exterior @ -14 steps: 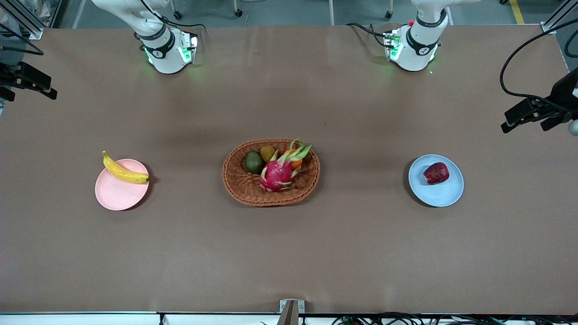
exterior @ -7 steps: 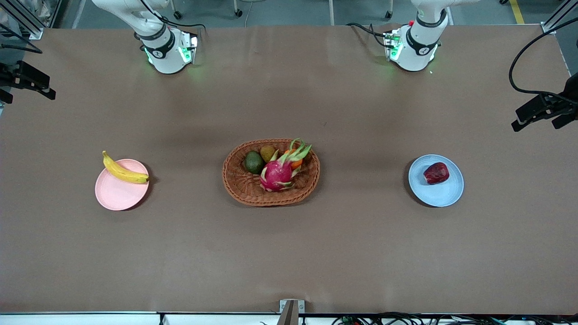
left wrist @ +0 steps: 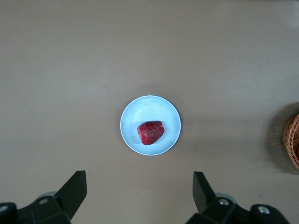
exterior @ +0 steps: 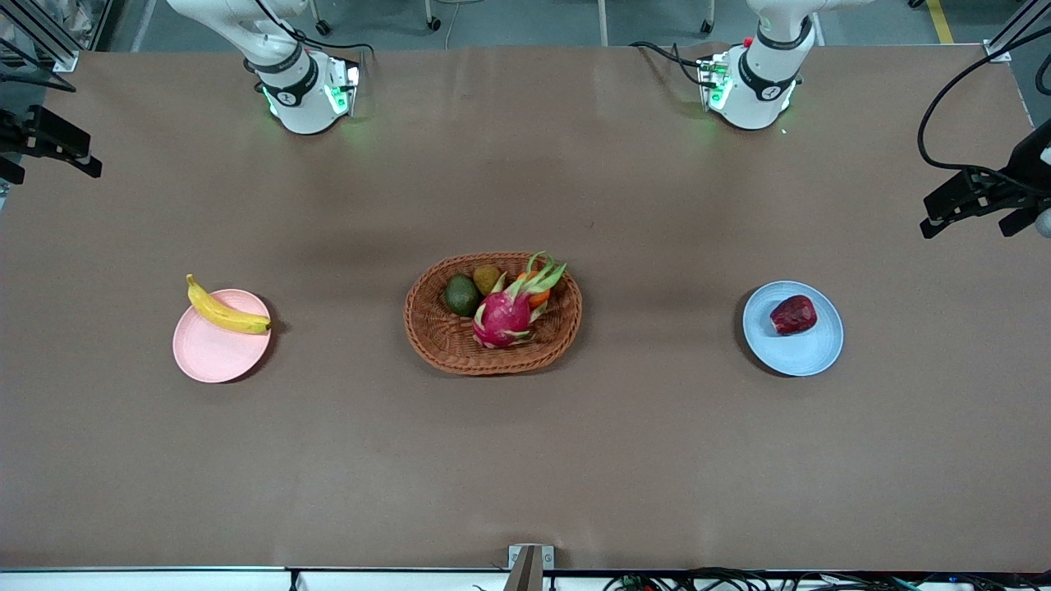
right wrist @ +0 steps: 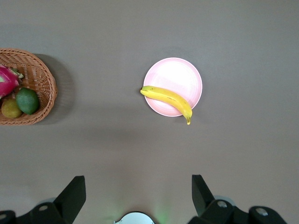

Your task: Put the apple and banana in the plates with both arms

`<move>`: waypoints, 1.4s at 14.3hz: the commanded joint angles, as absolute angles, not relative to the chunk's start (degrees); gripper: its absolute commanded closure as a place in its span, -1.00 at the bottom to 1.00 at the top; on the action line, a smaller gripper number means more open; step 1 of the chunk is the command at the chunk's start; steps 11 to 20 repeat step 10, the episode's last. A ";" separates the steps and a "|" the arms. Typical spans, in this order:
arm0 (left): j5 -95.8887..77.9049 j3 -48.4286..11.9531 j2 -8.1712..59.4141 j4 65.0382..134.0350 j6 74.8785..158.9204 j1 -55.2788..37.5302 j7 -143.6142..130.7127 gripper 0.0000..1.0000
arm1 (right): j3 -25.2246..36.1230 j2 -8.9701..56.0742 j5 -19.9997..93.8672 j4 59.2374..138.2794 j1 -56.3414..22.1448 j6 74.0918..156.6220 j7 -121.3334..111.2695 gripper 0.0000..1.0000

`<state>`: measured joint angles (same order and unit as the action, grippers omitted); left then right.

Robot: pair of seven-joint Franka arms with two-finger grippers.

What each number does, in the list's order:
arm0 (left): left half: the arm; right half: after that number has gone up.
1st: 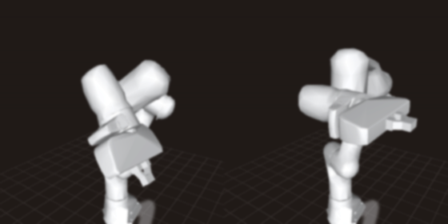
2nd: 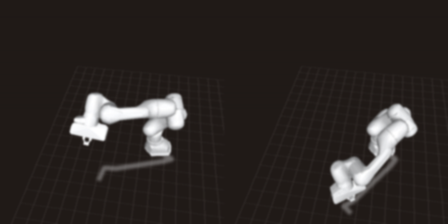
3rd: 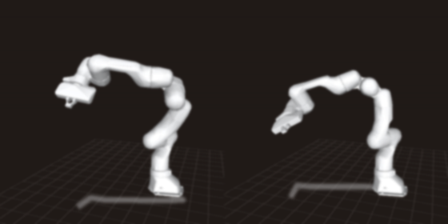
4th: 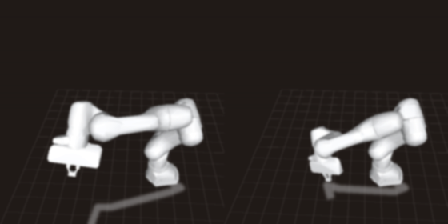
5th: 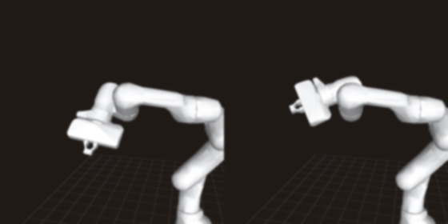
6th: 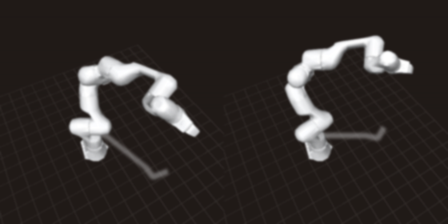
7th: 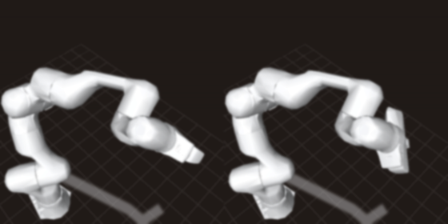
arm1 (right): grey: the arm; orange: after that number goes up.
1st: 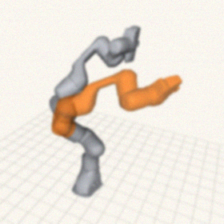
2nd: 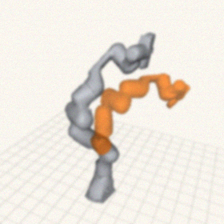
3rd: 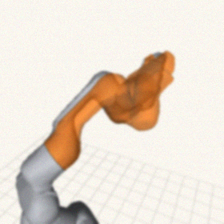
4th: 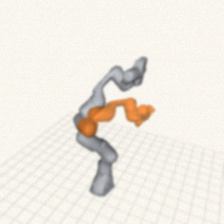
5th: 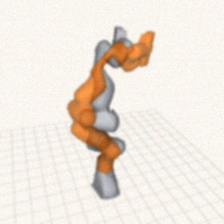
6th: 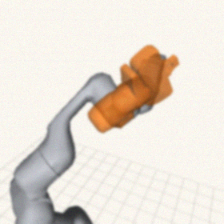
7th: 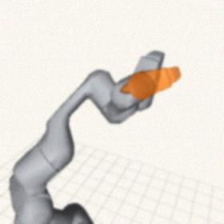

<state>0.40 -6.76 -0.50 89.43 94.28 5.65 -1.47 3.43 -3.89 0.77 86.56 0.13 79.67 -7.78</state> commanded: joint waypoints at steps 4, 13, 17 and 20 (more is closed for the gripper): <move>0.70 -6.59 -0.70 88.68 93.43 6.06 -0.62 -1.00 | 3.52 -5.54 1.23 88.24 -0.18 79.80 -7.03 -1.00; -0.08 -6.50 -0.70 88.86 93.34 6.06 -0.62 -1.00 | 3.52 -5.45 1.23 88.33 0.18 79.54 -7.03 -1.00; -0.08 -6.50 -0.70 88.86 93.34 6.06 -0.62 -1.00 | 3.52 -5.45 1.23 88.33 0.18 79.54 -7.03 -1.00; -0.08 -6.50 -0.70 88.86 93.34 6.06 -0.62 -1.00 | 3.52 -5.45 1.23 88.33 0.18 79.54 -7.03 -1.00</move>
